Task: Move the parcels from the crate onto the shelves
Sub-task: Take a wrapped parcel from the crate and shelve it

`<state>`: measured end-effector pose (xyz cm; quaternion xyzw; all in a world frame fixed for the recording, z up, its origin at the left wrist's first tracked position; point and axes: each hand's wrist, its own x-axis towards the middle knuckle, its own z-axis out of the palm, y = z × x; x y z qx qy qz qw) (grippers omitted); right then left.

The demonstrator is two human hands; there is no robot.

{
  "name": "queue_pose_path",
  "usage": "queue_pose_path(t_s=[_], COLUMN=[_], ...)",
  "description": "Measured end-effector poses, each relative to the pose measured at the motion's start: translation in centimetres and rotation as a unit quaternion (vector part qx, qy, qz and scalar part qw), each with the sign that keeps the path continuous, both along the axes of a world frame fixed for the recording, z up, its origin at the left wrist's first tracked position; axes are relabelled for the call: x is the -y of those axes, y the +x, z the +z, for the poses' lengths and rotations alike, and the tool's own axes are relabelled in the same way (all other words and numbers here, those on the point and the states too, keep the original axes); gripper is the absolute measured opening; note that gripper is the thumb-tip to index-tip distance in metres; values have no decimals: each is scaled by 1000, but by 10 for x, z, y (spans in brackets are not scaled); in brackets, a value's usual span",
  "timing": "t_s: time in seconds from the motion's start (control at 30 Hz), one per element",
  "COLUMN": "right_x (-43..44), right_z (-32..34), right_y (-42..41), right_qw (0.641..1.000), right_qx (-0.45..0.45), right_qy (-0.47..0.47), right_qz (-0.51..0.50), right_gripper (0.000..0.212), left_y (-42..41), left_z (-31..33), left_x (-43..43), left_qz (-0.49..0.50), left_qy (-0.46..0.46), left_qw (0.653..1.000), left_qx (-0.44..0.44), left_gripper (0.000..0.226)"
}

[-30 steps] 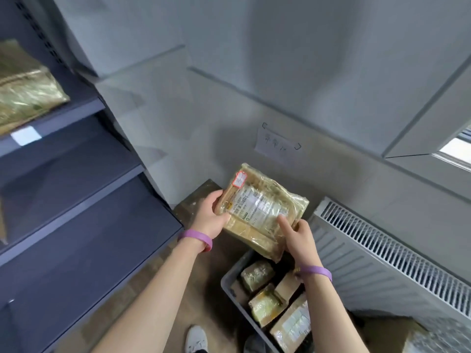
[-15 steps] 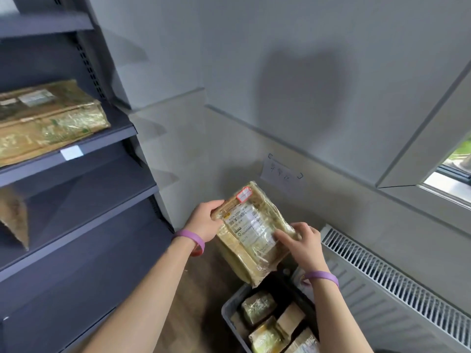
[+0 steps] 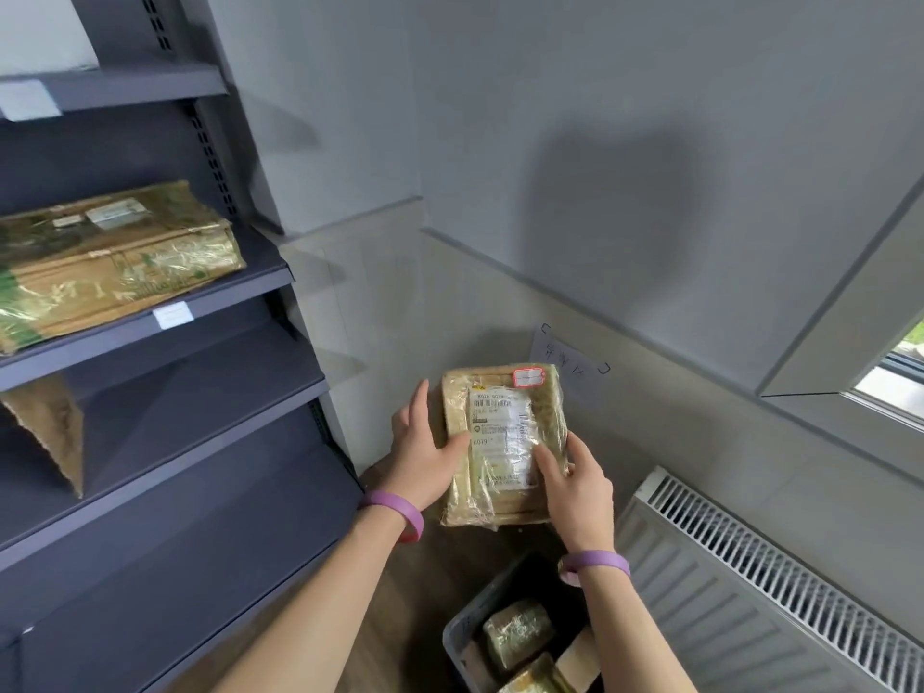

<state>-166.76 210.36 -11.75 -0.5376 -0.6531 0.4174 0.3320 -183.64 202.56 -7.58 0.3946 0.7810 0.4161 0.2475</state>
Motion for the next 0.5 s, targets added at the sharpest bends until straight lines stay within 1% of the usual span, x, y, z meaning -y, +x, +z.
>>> queue_pose_path(t_s=[0.07,0.13,0.27,0.33,0.5], right_x=[1,-1,-3,-4,-3], right_z=[4,7,7,6,7], right_y=[-5,-10,-11,-10,-13], right_qw=[1000,999,992,990,986], right_qx=[-10,-17,-22,-27,-39], right_qy=[18,21,5,2,5], right_qz=[-5,31,121,141,161], right_gripper=[36,46,67,72,76], left_y=[8,10,5,2,6], left_z=[-8,-13,-10,-10,-10], left_x=[6,7,6,7,14], left_qz=[-45,-65,-22,-11,22], left_qy=[9,11,46,63,74], left_qw=[999,998,999,998,997], left_qx=[16,4,0,9,27], left_gripper=[78,78,91,96,96])
